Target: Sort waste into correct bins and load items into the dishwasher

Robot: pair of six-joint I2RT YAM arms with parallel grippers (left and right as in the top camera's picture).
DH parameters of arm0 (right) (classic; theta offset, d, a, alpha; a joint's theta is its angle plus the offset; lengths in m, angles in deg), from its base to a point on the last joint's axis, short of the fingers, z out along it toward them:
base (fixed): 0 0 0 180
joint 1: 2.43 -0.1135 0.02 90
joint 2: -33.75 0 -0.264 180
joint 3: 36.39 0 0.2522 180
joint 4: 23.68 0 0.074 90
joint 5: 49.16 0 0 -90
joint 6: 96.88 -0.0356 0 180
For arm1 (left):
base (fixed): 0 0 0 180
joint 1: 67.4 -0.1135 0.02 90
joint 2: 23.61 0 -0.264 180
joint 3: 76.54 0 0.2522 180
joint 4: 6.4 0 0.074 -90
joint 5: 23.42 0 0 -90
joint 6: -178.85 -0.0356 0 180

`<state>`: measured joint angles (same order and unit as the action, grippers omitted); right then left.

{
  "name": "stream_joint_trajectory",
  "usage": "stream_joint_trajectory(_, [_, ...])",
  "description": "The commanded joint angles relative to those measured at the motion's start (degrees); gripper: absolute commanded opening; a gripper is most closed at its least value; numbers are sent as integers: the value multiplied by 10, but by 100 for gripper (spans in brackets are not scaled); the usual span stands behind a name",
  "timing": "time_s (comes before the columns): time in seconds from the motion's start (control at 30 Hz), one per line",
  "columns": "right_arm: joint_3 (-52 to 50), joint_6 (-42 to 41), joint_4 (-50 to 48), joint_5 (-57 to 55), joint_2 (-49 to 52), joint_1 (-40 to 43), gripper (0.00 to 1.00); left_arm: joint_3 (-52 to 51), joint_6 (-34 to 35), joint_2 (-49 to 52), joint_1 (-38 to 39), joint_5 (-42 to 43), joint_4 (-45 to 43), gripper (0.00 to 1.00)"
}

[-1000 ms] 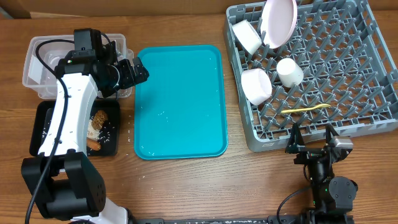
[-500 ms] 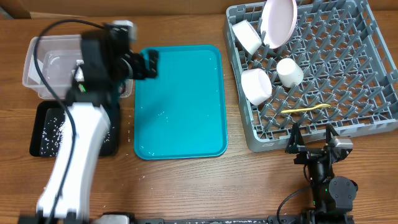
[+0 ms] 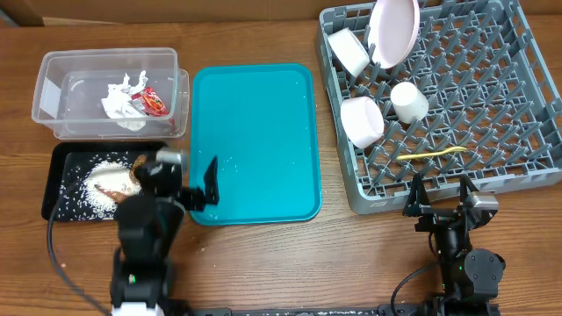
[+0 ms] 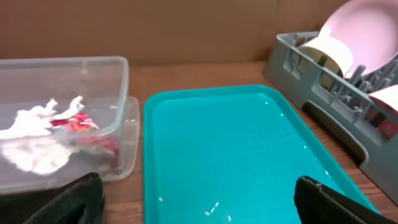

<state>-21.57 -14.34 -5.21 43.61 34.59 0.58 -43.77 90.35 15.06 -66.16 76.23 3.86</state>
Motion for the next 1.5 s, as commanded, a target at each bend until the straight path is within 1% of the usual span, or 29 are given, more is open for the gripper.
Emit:
stream_joint_trajectory(0.0, [-6, 2, -3, 3, -7, 2, 100, -73, 6, -103, -9, -44, -14, 100])
stream_joint_trajectory(0.03, [-6, 2, -3, 3, -7, 2, 100, -101, 6, -148, -9, -59, -14, 100])
stream_joint_trajectory(0.23, [-6, 2, -3, 3, -7, 2, 100, -175, 4, -262, -10, -78, -13, 100])
stream_joint_trajectory(0.4, [-6, 2, -3, 3, -7, 2, 100, -187, 3, -304, -17, -77, 17, 100])
stream_joint_trajectory(0.53, [-6, 2, -3, 3, -7, 2, 100, -187, 7, -332, -43, -77, 79, 100])
stream_joint_trajectory(0.7, [-6, 2, -3, 3, -7, 2, 100, -187, 11, -363, -61, -71, 78, 100])
stream_joint_trajectory(1.47, [-6, 2, -3, 3, -7, 2, 100, -187, 11, -372, -61, -71, 78, 100])
